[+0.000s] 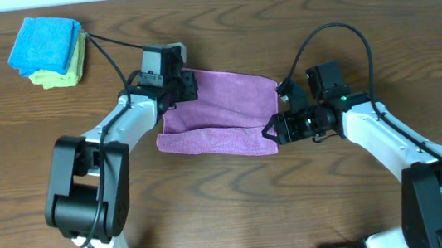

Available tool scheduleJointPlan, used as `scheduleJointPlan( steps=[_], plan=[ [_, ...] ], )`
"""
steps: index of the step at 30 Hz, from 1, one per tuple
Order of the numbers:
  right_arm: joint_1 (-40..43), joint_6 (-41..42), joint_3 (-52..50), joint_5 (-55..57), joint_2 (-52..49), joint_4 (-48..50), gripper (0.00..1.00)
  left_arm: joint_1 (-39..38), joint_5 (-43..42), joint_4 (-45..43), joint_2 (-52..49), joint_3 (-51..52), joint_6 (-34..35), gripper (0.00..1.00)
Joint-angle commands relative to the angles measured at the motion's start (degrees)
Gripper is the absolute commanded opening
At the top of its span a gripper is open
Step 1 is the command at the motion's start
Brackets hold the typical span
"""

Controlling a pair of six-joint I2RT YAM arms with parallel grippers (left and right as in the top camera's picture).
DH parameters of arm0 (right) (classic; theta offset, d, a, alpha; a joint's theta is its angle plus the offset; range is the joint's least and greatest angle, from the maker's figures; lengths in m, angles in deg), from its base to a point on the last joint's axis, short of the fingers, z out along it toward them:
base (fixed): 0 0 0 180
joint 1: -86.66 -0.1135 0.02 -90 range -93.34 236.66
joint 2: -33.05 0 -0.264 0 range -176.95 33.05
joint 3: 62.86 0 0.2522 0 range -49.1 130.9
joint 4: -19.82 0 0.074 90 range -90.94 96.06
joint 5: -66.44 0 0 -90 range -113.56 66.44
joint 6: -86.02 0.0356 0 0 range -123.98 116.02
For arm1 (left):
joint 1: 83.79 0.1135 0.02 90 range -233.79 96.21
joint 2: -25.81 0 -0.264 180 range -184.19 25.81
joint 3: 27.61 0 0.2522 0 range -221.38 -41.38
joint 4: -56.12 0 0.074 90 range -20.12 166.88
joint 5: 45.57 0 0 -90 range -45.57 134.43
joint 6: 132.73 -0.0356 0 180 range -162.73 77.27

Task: Fold the cloth
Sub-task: 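Grasp the cloth's right edge with the right gripper, then pull the cloth's right side outward with the right gripper to unfold it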

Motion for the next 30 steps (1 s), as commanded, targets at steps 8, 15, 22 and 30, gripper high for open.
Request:
scheduleJointPlan(
  steps=[8,15,22,30],
  plan=[
    [0.24,-1.33,-0.33,2.93,-1.51,0.37,0.52,-0.11,4.22,-5.16,-4.94,-0.74,0.33,0.06],
    [0.24,-1.29,-0.33,-1.77,-6.54,2.86,0.54,-0.11,6.19,-5.14,-4.98,-0.74,0.31,0.06],
    [0.13,0.22,-0.33,-3.89,-9.31,5.11,0.55,-0.11,6.19,-4.98,-4.98,-0.74,0.33,0.06],
    [-1.7,0.2,-0.33,-9.42,-9.31,6.19,0.55,-0.11,6.21,-4.94,-4.98,-0.74,0.33,0.06]
  ],
)
